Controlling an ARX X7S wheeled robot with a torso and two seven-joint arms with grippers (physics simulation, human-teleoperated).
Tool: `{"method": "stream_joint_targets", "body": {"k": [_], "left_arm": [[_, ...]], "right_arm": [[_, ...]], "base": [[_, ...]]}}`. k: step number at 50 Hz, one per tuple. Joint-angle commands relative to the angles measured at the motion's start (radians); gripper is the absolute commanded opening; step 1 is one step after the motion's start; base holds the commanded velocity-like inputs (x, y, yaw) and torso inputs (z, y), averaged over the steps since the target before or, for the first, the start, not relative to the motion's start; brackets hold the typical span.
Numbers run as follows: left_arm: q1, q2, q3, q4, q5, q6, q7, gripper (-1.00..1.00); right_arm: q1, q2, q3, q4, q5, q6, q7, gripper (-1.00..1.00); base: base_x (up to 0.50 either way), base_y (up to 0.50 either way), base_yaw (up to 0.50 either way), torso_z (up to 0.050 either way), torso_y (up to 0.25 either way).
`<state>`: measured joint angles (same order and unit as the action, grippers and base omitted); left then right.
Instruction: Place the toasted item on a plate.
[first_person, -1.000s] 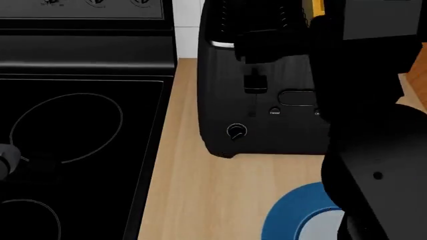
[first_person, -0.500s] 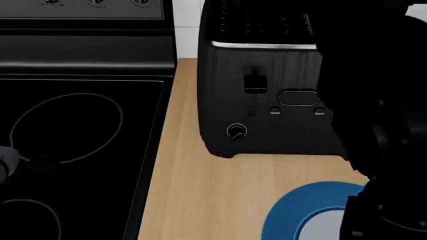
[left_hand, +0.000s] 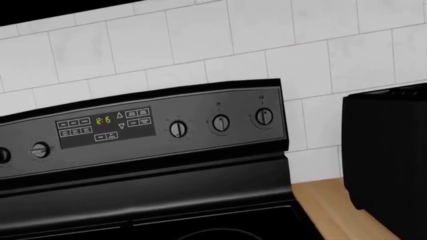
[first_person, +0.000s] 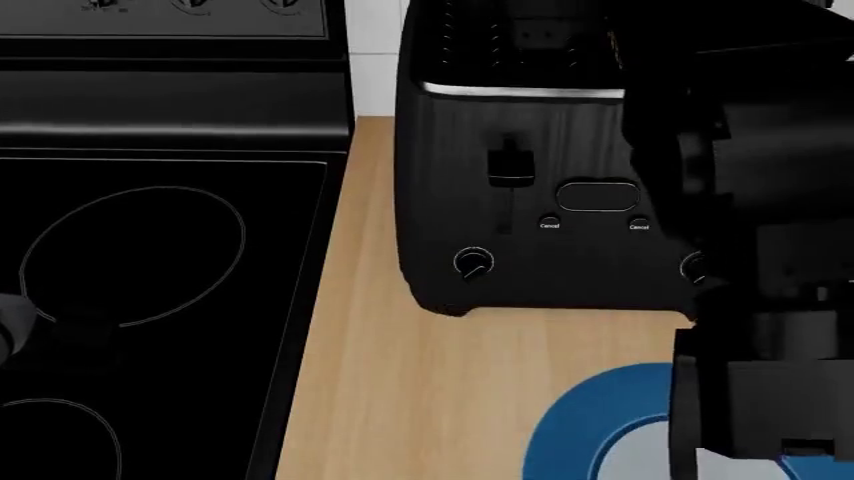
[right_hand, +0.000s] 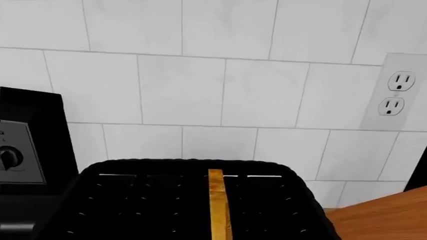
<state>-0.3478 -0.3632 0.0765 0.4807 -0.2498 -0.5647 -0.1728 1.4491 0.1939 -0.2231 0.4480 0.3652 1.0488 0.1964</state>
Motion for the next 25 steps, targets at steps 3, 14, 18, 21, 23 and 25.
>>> {"method": "stream_joint_targets", "body": {"k": [3,14,18,21,23,25], "left_arm": [[0.003,-0.002,0.002,-0.001,-0.003,0.004,-0.003,1.00],[0.009,-0.002,0.005,-0.013,-0.004,0.018,-0.004,1.00],[0.010,0.000,0.004,-0.022,-0.003,0.028,-0.006,1.00],[0.011,-0.002,0.005,-0.017,-0.006,0.025,-0.004,1.00],[0.013,-0.003,0.003,-0.017,-0.007,0.025,-0.005,1.00],[0.014,-0.005,0.004,-0.013,-0.008,0.022,-0.005,1.00]], "right_arm": [[0.059,-0.023,-0.051,0.223,-0.040,-0.114,-0.041,1.00],[0.115,-0.058,-0.080,0.435,-0.071,-0.233,-0.071,1.00],[0.134,-0.071,-0.084,0.516,-0.078,-0.279,-0.076,1.00],[0.159,-0.082,-0.095,0.589,-0.091,-0.322,-0.087,1.00],[0.173,-0.089,-0.097,0.636,-0.095,-0.349,-0.093,1.00],[0.186,-0.096,-0.098,0.685,-0.098,-0.376,-0.100,1.00]], "base": [[0.00,0.00,0.00,0.000,0.000],[0.00,0.00,0.00,0.000,0.000],[0.00,0.00,0.00,0.000,0.000],[0.00,0.00,0.00,0.000,0.000],[0.00,0.00,0.00,0.000,0.000],[0.00,0.00,0.00,0.000,0.000]]}}
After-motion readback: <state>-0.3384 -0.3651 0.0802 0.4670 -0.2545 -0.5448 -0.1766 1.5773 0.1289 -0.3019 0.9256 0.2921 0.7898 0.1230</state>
